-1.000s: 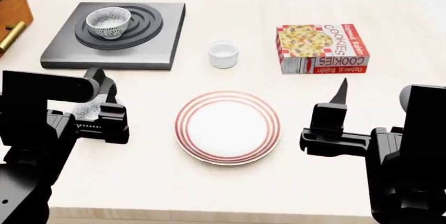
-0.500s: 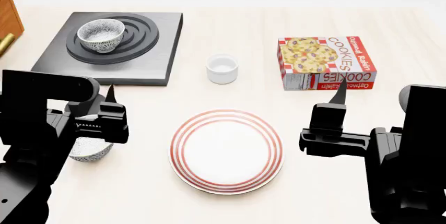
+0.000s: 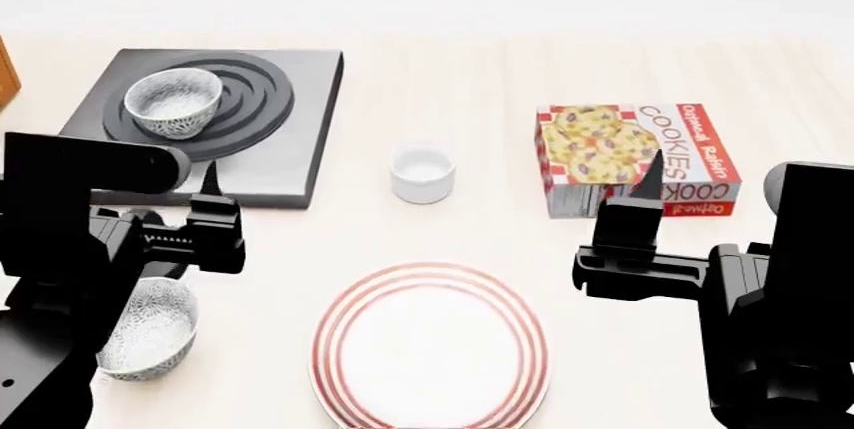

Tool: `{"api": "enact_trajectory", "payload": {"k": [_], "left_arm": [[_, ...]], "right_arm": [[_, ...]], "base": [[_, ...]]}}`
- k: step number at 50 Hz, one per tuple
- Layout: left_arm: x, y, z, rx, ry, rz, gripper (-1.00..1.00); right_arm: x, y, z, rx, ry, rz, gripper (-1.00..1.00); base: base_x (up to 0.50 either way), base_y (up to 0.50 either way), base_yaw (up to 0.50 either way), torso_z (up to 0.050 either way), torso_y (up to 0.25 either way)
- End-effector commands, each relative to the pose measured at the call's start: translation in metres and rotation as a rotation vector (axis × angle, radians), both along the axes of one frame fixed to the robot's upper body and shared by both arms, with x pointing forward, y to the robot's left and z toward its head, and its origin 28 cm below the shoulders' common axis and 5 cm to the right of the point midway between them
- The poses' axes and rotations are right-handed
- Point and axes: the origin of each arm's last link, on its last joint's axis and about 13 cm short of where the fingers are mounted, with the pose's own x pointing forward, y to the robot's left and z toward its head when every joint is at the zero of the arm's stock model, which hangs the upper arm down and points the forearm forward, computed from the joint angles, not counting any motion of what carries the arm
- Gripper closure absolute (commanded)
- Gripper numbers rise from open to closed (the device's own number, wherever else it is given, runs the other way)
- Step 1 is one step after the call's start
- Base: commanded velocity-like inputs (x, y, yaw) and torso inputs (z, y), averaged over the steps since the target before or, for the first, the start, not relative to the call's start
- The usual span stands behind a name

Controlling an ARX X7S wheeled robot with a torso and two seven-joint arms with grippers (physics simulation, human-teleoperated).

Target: Pick the akita bowl on the stove and place it on the plate.

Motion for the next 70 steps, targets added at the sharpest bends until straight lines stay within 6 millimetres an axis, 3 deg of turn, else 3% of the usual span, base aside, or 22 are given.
{"api": "enact_trajectory", "payload": {"k": [1,70], "left_arm": [[0.0001,-0.0007,-0.0002,-0.018,0.004,-0.012,-1.00],[0.0009,-0.0007,0.0007,-0.008,0.010,-0.014,-1.00]], "right_arm": [[0.0007,-0.0020,-0.0006,0.020,-0.007,-0.004,-1.00],[0.0015,-0.0019,-0.0012,0.018,-0.008,-0.003,-1.00]], "base": [[0.25,0.00,0.00,0.000,0.000],[0.25,0.00,0.00,0.000,0.000]]}}
